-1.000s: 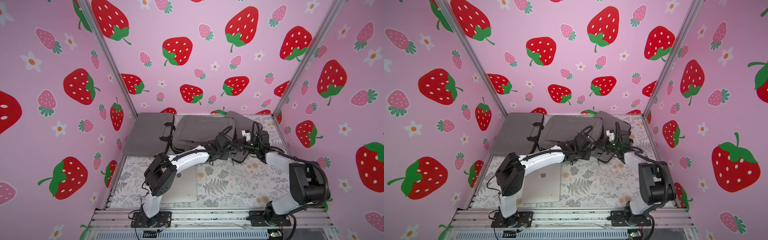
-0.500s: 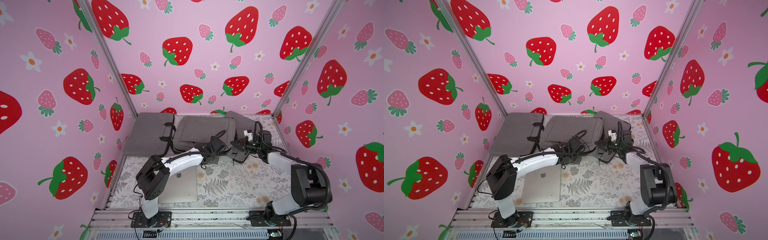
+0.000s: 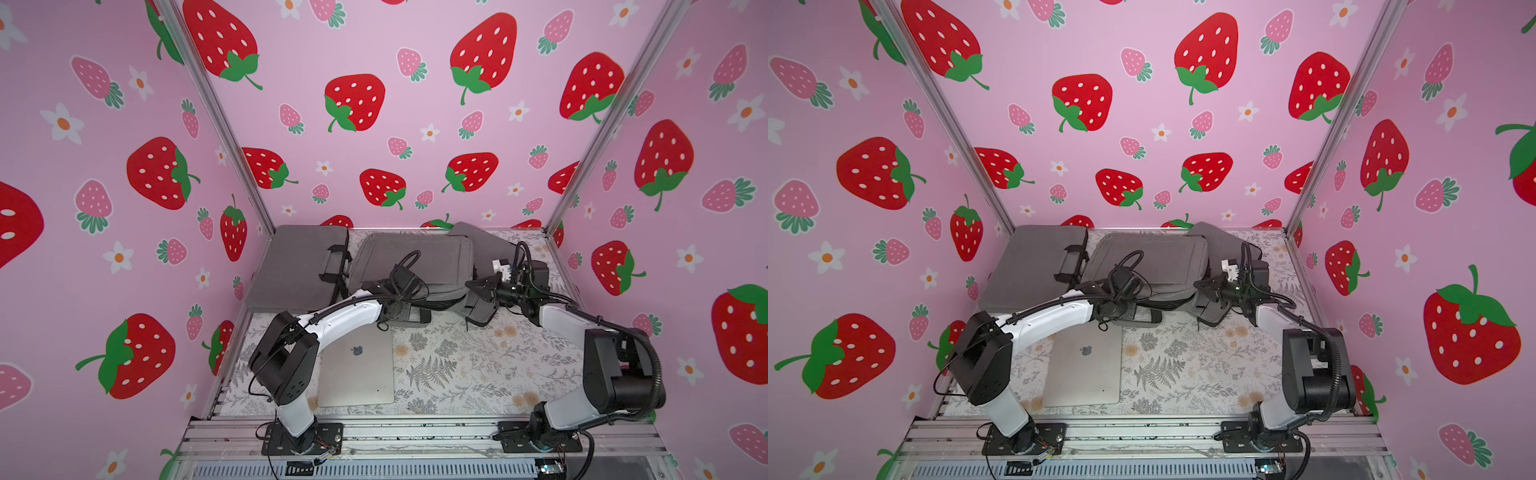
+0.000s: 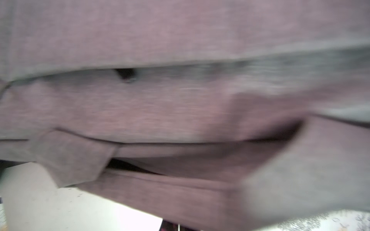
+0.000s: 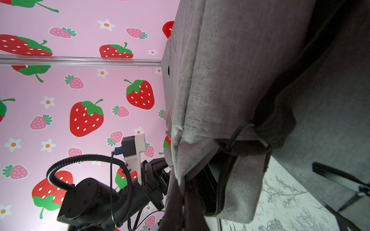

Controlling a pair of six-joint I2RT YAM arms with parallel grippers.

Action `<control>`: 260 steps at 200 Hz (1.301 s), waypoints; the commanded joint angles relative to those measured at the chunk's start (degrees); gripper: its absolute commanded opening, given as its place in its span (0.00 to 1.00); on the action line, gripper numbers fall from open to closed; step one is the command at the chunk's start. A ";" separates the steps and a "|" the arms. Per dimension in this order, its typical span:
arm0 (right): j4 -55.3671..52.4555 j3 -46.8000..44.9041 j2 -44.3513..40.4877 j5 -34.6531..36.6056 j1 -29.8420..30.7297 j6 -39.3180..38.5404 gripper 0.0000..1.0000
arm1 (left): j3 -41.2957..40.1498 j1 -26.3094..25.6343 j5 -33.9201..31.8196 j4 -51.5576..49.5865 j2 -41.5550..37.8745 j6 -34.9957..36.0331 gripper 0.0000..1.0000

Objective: Open the zippered laptop bag and take out the laptop
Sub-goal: Unzip the zipper on the zippered laptop bag.

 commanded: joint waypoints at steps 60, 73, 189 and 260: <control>1.48 1.94 -3.23 -3.91 -3.37 -0.46 0.00 | -3.33 12.30 -3.02 -1.21 -2.83 5.16 0.00; 1.47 1.85 -3.26 -4.16 -3.85 -0.39 0.00 | -3.75 14.19 -2.72 -0.95 -2.93 5.71 0.00; -0.44 1.85 -2.95 -2.91 -2.99 -1.53 0.00 | 2.05 6.57 5.24 -0.13 -0.84 4.93 0.00; 0.69 2.27 -1.56 -1.48 0.51 -0.59 0.00 | 9.08 -0.32 6.02 0.64 2.56 3.18 0.00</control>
